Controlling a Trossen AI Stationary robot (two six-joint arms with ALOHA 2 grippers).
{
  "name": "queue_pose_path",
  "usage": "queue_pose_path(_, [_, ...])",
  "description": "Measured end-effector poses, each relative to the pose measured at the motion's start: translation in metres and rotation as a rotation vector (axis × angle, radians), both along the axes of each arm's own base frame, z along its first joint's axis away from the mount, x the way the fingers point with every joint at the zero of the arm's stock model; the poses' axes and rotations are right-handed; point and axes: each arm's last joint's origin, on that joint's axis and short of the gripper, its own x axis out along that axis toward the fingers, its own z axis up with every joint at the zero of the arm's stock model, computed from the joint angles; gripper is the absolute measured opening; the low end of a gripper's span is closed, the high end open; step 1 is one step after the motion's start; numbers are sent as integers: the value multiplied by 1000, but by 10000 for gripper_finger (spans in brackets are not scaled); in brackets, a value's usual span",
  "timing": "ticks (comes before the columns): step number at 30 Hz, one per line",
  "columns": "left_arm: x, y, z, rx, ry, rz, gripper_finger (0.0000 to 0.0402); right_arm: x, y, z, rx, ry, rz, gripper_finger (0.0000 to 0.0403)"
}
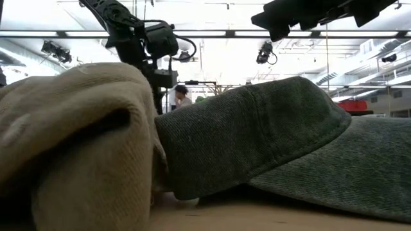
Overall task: Pick & Place hat
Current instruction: Put the top blue cap into the red bin
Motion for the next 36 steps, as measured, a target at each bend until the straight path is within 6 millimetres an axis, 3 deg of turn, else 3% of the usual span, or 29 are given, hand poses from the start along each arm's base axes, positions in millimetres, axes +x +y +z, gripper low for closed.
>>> queue_pose_path(4, [2, -11, 4, 24, 0, -21, 138, 0, 0, 1, 3, -12, 0, 174])
queue_pose_path(8, [6, -21, 15, 37, -49, -40, 142, 1, 0, 3, 5, -27, -1, 174])
queue_pose_path(12, [5, -22, 15, 51, -43, -20, 113, 1, 0, 3, 5, -32, 0, 174])
queue_pose_path(19, [2, -18, 14, 48, -20, 7, 12, 1, 0, 3, 2, -36, 1, 174])
queue_pose_path(29, [1, -48, 34, 75, -88, -94, 5, 1, 0, 2, -6, -28, 2, 174])
queue_pose_path(36, [1, -57, 20, -166, -63, -103, 6, 0, 0, 2, -14, -22, 4, 174])
